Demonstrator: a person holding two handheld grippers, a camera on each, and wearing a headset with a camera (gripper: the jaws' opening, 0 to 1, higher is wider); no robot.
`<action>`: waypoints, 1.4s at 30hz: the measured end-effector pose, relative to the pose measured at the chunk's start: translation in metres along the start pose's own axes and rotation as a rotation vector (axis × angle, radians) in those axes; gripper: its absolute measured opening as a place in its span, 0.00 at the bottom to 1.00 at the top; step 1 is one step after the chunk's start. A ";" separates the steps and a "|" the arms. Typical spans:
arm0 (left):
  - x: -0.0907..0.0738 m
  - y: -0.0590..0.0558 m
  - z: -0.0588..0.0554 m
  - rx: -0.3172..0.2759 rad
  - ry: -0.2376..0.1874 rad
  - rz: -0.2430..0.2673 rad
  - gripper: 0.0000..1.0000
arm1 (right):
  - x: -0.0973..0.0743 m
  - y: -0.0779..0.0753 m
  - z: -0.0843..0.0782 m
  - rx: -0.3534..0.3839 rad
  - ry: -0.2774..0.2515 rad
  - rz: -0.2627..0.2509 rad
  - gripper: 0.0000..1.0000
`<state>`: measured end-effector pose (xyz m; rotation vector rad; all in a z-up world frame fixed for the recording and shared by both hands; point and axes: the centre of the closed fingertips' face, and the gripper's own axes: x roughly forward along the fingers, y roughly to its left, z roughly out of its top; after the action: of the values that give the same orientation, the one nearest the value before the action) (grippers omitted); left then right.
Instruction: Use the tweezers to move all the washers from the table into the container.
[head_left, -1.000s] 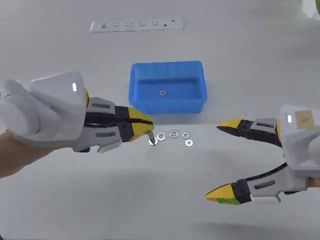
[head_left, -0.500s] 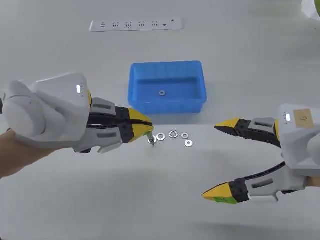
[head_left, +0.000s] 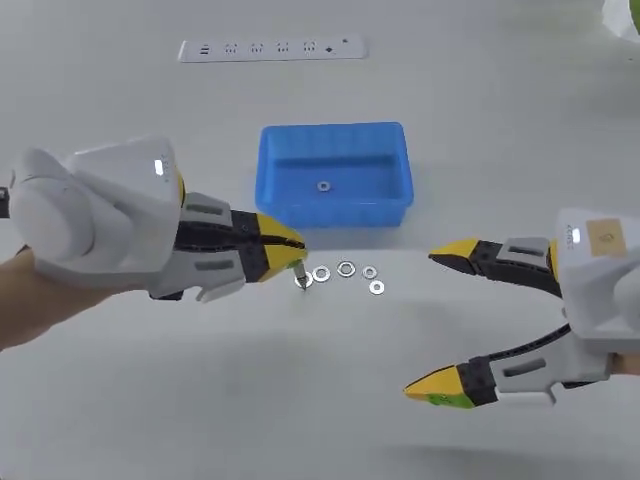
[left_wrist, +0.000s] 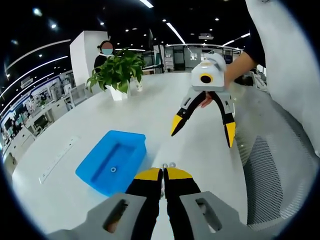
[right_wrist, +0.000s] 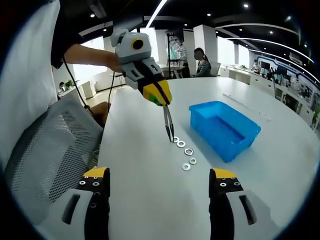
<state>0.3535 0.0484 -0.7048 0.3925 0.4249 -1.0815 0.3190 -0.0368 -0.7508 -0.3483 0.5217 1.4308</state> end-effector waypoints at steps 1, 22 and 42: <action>0.000 0.001 0.000 -0.005 0.008 -0.003 0.05 | 0.000 0.000 0.001 -0.002 0.000 -0.001 0.82; 0.002 0.006 -0.005 -0.125 0.020 -0.075 0.05 | 0.071 -0.001 0.045 -0.114 -0.015 0.162 0.72; 0.003 0.005 -0.005 -0.128 0.022 -0.098 0.05 | 0.107 -0.018 0.049 -0.157 0.039 0.210 0.27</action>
<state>0.3579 0.0509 -0.7100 0.2727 0.5341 -1.1395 0.3499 0.0773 -0.7684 -0.4583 0.4896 1.6768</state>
